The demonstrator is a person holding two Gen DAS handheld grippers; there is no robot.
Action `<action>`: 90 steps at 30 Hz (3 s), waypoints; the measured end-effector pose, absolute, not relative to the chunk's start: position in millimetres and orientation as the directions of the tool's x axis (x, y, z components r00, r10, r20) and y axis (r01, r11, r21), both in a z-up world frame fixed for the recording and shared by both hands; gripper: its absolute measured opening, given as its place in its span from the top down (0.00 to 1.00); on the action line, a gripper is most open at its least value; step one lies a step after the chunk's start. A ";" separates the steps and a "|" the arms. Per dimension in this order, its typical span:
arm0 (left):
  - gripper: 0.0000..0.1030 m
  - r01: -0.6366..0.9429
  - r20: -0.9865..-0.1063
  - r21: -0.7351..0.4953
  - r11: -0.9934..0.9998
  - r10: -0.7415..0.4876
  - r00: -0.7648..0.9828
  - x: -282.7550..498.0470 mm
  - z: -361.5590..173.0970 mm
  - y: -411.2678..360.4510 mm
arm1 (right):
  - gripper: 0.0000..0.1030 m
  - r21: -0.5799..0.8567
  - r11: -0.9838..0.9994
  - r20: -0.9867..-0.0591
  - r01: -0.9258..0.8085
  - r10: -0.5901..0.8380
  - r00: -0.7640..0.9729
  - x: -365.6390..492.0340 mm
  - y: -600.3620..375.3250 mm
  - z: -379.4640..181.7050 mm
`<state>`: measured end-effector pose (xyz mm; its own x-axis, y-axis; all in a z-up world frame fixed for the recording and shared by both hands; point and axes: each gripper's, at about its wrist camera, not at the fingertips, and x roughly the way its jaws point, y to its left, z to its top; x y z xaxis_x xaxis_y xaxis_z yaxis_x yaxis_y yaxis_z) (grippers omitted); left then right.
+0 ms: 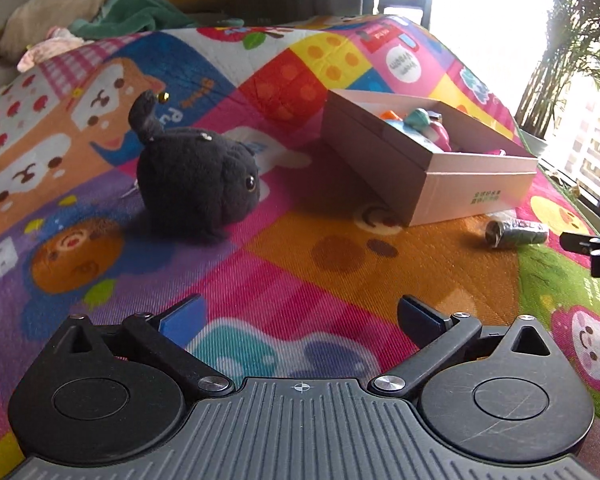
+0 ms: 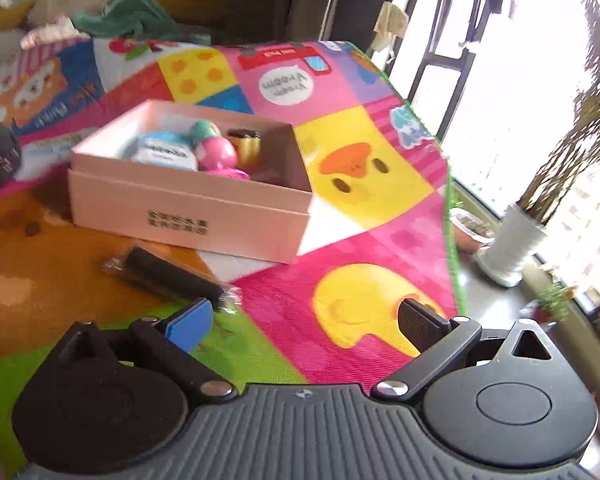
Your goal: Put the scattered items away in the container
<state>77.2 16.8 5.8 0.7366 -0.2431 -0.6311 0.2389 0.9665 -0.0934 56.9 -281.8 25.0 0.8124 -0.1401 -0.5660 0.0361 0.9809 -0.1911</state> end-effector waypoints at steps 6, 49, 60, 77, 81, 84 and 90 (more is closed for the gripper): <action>0.00 0.232 -0.639 -0.072 0.970 -0.224 0.736 77.9 5.4 13.1 | 0.00 -0.049 0.997 -0.627 -0.053 0.010 0.779 61.8 -266.0 15.5; 0.07 0.367 -0.520 -0.089 0.926 -0.358 0.775 48.8 25.9 -22.8 | 0.00 0.041 0.999 -0.671 -0.004 0.031 0.741 74.4 -263.8 -5.5; 0.00 0.343 -0.555 -0.130 0.930 -0.355 0.753 37.3 10.1 -21.6 | 0.00 0.045 0.999 -0.671 -0.004 0.033 0.741 74.2 -264.4 -5.7; 0.00 0.288 -0.656 -0.005 0.958 -0.221 0.721 40.2 1.3 -34.1 | 0.00 0.087 0.995 -0.659 0.049 0.021 0.752 89.5 -248.6 2.1; 0.00 0.288 -0.656 -0.005 0.957 -0.221 0.721 40.0 1.5 -34.5 | 0.03 0.084 0.992 -0.682 0.097 -0.014 0.731 108.4 -242.5 -2.3; 0.00 0.288 -0.656 -0.009 0.958 -0.223 0.721 40.1 1.8 -34.5 | 0.16 0.053 0.996 -0.666 0.073 -0.019 0.746 103.5 -240.8 0.5; 0.00 0.288 -0.656 -0.008 0.958 -0.222 0.721 40.1 1.8 -34.5 | 0.17 -0.010 0.999 -0.632 0.042 -0.039 0.774 66.8 -246.7 2.2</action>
<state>40.1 -34.5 1.8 0.7213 -0.2224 -0.6559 0.2883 0.9575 -0.0077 66.8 -246.7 2.2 0.7743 -0.0390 -0.6316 0.0424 0.9991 -0.0097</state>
